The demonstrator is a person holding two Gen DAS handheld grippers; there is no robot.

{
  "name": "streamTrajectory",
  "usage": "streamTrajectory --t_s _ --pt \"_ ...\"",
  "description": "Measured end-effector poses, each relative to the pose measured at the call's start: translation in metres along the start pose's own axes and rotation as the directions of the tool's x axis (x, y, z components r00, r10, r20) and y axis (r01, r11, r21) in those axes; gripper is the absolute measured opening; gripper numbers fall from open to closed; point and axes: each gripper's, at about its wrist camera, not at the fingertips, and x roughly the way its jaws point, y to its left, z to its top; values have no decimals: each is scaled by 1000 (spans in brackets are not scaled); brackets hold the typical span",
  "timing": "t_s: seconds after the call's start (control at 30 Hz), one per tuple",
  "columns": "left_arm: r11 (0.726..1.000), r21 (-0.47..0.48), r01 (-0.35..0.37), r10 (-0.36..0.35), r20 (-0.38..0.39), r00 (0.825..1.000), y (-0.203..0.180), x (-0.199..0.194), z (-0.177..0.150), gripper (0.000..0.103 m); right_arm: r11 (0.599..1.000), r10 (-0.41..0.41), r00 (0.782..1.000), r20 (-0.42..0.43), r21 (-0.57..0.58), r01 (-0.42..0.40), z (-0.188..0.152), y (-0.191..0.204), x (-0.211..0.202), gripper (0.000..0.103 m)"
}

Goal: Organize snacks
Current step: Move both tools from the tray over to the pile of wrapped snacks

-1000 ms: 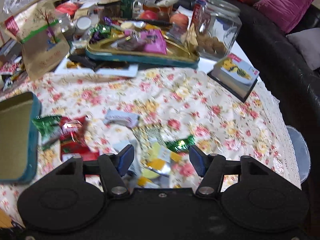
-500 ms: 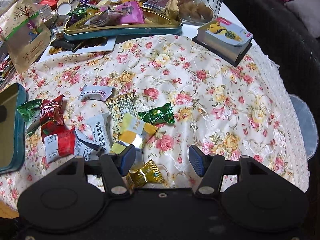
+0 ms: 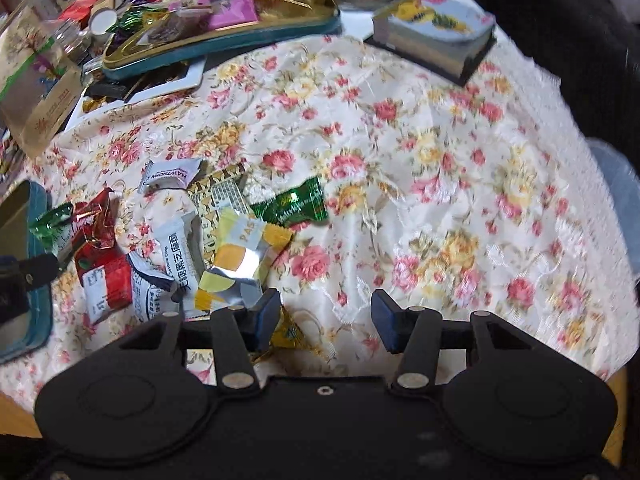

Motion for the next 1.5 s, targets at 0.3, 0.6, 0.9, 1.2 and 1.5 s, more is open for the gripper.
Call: streamTrajectory --t_s 0.3,0.6,0.9,1.2,1.5 --pt "995 -98 7 -12 -61 998 21 13 8 54 971 33 999 33 235 -40 8 -47 1 40" --pt "993 -118 31 -45 -113 993 31 21 6 54 975 173 985 -21 144 -168 1 -20 10 36" --pt "991 -132 39 -56 -126 990 37 35 9 54 977 169 985 -37 141 -162 5 -17 14 35" --pt "996 -89 27 -42 -173 984 26 42 1 54 960 255 963 -90 144 -241 -3 -13 14 35" --pt "995 -89 44 -58 -166 984 26 37 1 54 967 248 967 -62 67 -244 -2 -1 10 36"
